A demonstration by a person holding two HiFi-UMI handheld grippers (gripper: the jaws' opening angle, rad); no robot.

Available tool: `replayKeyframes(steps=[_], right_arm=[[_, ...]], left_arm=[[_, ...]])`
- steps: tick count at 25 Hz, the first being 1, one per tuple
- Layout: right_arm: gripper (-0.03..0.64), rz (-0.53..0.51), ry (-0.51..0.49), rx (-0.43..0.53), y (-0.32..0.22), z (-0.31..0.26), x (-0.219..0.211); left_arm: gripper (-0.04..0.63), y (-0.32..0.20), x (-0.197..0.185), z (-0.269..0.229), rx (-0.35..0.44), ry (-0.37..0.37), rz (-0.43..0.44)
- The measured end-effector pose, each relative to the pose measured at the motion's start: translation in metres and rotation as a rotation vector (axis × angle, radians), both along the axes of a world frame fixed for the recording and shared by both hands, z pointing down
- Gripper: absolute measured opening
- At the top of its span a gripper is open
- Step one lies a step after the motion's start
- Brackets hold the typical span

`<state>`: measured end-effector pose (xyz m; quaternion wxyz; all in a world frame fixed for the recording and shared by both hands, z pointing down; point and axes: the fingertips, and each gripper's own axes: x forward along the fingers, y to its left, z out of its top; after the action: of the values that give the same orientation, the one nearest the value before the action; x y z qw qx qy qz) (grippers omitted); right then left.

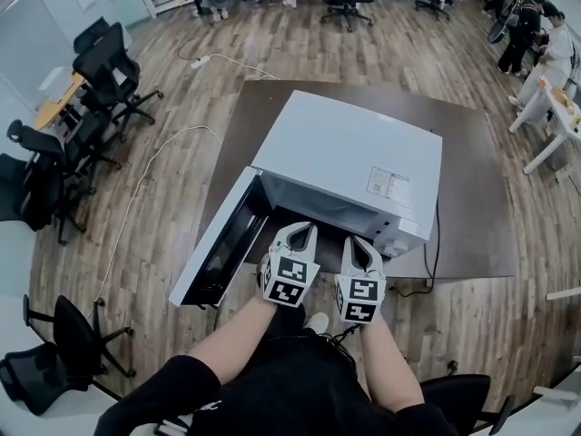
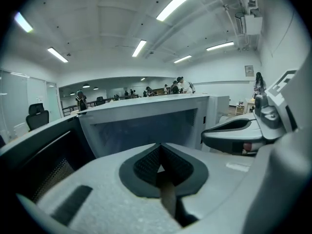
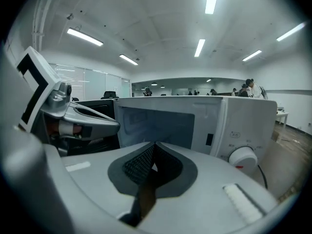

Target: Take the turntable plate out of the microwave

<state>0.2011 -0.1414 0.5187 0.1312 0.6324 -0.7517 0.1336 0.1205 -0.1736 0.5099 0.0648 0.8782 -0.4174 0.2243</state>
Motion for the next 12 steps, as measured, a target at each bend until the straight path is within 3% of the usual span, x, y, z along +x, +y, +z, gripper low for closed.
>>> replayKeyframes(steps=[4,9,12], right_arm=[[0.011,0.025,-0.029,-0.029,-0.018,0.013,-0.001],[0.036,0.091,-0.112,-0.076,-0.039,0.036,0.003],[0.046,0.159,-0.223,-0.124,-0.05,0.055,0.007]], left_arm=[[0.008,-0.02,-0.01,0.016,-0.088,0.094,-0.059],[0.008,-0.039,-0.015,0.041,-0.29,0.427,-0.148],[0.008,-0.052,-0.015,0.053,-0.369,0.627,-0.207]])
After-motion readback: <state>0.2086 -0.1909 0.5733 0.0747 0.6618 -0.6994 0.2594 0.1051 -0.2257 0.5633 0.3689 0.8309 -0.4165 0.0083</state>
